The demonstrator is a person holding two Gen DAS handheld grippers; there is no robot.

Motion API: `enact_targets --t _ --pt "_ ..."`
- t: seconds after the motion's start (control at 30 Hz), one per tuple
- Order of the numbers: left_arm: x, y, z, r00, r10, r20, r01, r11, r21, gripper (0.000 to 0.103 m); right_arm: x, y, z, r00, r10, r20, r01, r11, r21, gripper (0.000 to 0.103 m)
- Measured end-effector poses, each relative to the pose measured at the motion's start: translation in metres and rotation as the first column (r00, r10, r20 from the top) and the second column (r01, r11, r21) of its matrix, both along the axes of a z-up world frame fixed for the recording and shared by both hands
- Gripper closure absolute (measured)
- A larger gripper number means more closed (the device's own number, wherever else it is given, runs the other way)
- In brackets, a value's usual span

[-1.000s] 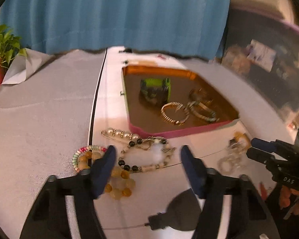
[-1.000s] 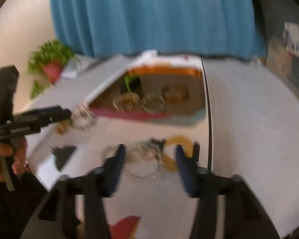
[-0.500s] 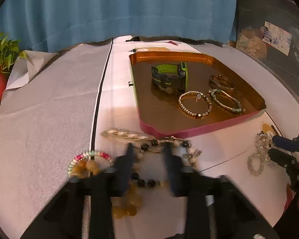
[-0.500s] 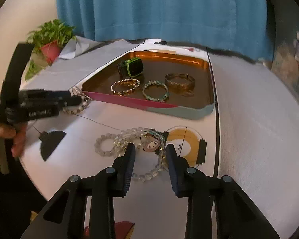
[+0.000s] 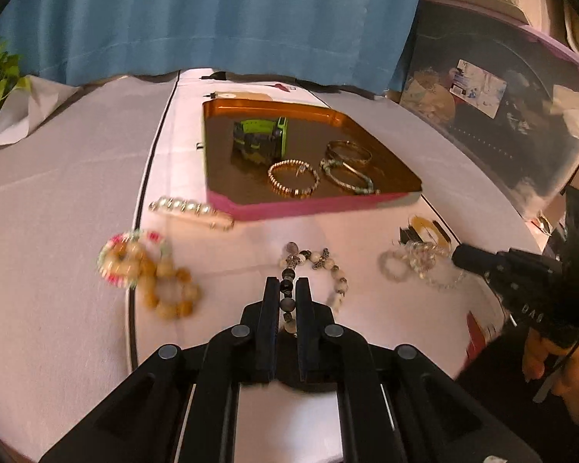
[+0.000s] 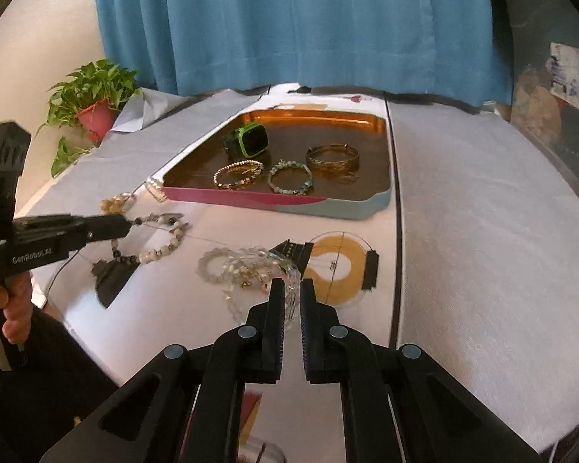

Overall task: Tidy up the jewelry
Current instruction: 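Grasp the black-and-white bead bracelet with the left gripper while the right grasps the clear crystal bracelet, then lift the black-and-white bracelet with the left gripper while the right gripper lifts the crystal bracelet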

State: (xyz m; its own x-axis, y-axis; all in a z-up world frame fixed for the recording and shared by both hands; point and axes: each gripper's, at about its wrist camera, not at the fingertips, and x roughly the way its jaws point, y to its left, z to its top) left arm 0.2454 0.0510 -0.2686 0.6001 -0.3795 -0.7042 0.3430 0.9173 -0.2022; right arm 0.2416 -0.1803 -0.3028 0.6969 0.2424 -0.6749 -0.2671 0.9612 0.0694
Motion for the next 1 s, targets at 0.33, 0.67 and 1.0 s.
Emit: enact_targets --t 0.33,0.67,1.0 --pt "0.004 -0.001 -0.011 1.0 0.013 -0.025 -0.011 0.998 0.062 0.083 -0.005 0.025 0.007 0.993 0.111 0.044 -0.11 0.994 -0.015 0.091" --pt "0.012 -0.014 -0.017 0.999 -0.035 0.001 0.034 0.985 0.169 0.083 0.006 0.044 -0.014 0.987 0.155 -0.029 -0.158 0.983 -0.097 0.075" --pt "0.019 0.006 0.001 0.996 0.005 -0.086 -0.011 0.997 -0.073 0.098 0.02 0.017 0.012 0.997 0.073 -0.003 -0.073 0.997 -0.012 0.095"
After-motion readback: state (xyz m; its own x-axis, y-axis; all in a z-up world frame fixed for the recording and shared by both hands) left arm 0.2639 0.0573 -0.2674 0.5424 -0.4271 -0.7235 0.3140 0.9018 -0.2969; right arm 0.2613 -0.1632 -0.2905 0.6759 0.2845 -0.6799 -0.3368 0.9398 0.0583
